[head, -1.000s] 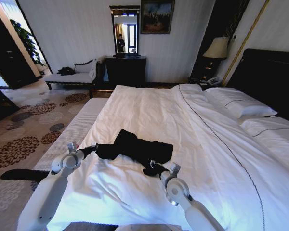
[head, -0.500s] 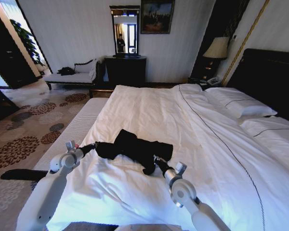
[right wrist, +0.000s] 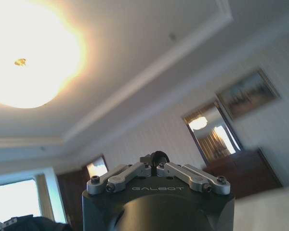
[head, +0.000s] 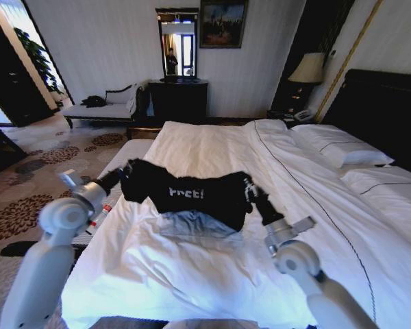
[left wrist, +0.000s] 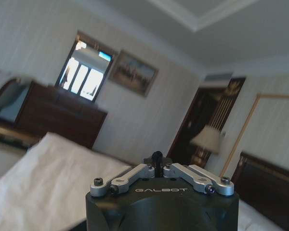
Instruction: Fold the clothes on the bed.
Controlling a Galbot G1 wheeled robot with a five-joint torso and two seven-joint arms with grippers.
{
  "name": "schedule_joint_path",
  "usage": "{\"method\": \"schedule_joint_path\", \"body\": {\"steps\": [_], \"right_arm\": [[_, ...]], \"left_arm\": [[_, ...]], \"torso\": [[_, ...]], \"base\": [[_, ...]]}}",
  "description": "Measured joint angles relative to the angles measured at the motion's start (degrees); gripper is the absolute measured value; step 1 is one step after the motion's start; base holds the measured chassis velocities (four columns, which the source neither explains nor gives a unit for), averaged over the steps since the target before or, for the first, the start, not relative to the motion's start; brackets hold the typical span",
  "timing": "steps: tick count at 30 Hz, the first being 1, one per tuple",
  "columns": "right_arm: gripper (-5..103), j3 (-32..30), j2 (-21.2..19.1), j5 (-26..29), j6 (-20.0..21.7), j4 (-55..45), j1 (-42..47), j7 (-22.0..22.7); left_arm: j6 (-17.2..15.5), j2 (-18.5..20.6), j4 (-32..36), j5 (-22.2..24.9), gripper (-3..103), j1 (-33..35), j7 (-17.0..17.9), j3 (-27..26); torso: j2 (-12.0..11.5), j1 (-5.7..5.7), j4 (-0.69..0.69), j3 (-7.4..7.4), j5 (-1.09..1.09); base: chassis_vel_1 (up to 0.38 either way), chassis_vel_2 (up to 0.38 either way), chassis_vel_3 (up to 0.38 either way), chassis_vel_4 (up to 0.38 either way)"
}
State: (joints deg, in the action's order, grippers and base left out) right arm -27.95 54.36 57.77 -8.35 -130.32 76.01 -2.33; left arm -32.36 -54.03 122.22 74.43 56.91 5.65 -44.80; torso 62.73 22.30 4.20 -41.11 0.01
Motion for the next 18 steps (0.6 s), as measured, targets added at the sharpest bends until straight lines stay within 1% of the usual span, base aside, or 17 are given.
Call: {"method": "schedule_joint_path", "body": {"steps": [1, 3, 5, 6, 8, 9, 10, 11, 12, 14, 15, 16, 17, 18], "right_arm": [[0, 0.0, 0.0, 0.0, 0.0, 0.0, 0.0, 0.0], [0, -2.2, -1.1, 1.2, -0.2, -1.9, 0.2, -0.3], [0, -5.3, -2.7, 3.5, -0.2, -4.6, 0.3, 0.0], [0, -5.3, -2.7, 3.5, -0.2, -4.6, 0.3, 0.0], [0, -9.0, -4.2, 6.4, -0.1, -7.8, 0.4, 1.5], [0, -10.0, -4.5, 7.2, 0.1, -8.7, 0.5, 1.9], [0, -12.8, -5.3, 9.5, 0.6, -11.2, 0.7, 3.2], [0, -12.8, -5.3, 9.5, 0.6, -11.2, 0.7, 3.2], [0, -14.7, -5.8, 11.0, 1.0, -12.3, 0.9, 3.8], [0, -22.0, -7.5, 16.0, 2.7, -13.4, 2.6, 6.7], [0, -22.0, -7.5, 16.0, 2.7, -13.4, 2.6, 6.7], [-3, -24.3, -8.0, 17.3, 3.1, -13.5, 3.4, 7.5], [-1, -27.5, -8.7, 18.8, 3.4, -13.5, 4.6, 7.6], [-1, -27.5, -8.7, 18.8, 3.4, -13.5, 4.6, 7.6]], "left_arm": [[0.0, 0.0, 0.0, 0.0, 2, 0.0, 0.0, 0.0], [0.0, 1.5, 2.1, 3.0, 2, -0.1, 1.4, -2.2], [0.1, 3.7, 4.5, 6.7, 2, -0.3, 3.4, -5.0], [0.1, 3.7, 4.5, 6.7, 2, -0.3, 3.4, -5.0], [0.1, 6.6, 7.2, 12.9, 2, -0.6, 6.0, -9.0], [0.2, 7.4, 7.9, 14.6, 2, -0.6, 6.6, -10.2], [0.3, 9.4, 9.3, 18.2, 2, -0.6, 7.8, -13.2], [0.3, 9.4, 9.3, 18.2, 2, -0.6, 7.8, -13.2], [0.3, 10.6, 10.0, 20.2, 2, -0.6, 8.3, -15.2], [0.3, 14.4, 12.0, 27.7, 2, 0.4, 9.7, -23.2], [0.3, 14.4, 12.0, 27.7, 2, 0.4, 9.7, -23.2], [0.3, 15.4, 12.4, 30.0, 2, 1.1, 10.0, -25.7], [0.3, 16.6, 13.0, 33.0, 2, 2.1, 10.3, -29.0], [0.3, 16.6, 13.0, 33.0, 2, 2.1, 10.3, -29.0]], "torso": [[0.0, 0.0, 0.0, 0.0, 0.0], [0.0, 0.0, 0.0, 0.0, -0.01], [0.0, 0.0, 0.0, 0.0, -0.02], [0.0, 0.0, 0.0, 0.0, -0.02], [0.0, 0.0, 0.0, 0.0, -0.01], [0.0, 0.0, 0.01, 0.0, -0.01], [0.0, 0.0, 0.01, 0.0, -0.01], [0.0, 0.0, 0.01, 0.0, -0.01], [0.0, 0.0, 0.01, 0.0, -0.01], [0.0, 0.0, 0.0, 0.0, -0.01], [0.0, 0.0, 0.0, 0.0, -0.01], [0.0, 0.0, 0.0, 0.01, -0.01], [0.0, -0.01, 0.0, 0.01, 0.0], [0.0, -0.01, 0.0, 0.01, 0.0]], "base": [[0.0, 0.0, 0.0, 0.0], [0.0, 0.0, 0.0, 0.0], [0.0, 0.0, 0.0, 0.0], [0.0, 0.0, 0.0, 0.0], [0.0, 0.0, 0.0, 0.0], [0.0, 0.0, 0.0, 0.0], [0.0, 0.0, 0.0, 0.0], [0.0, 0.0, 0.0, 0.0], [0.0, 0.0, 0.0, 0.0], [0.0, 0.0, 0.0, 0.0], [0.0, 0.0, 0.0, 0.0], [0.0, 0.0, 0.0, 0.0], [0.0, 0.0, 0.0, 0.0], [0.0, 0.0, 0.0, 0.0]]}}
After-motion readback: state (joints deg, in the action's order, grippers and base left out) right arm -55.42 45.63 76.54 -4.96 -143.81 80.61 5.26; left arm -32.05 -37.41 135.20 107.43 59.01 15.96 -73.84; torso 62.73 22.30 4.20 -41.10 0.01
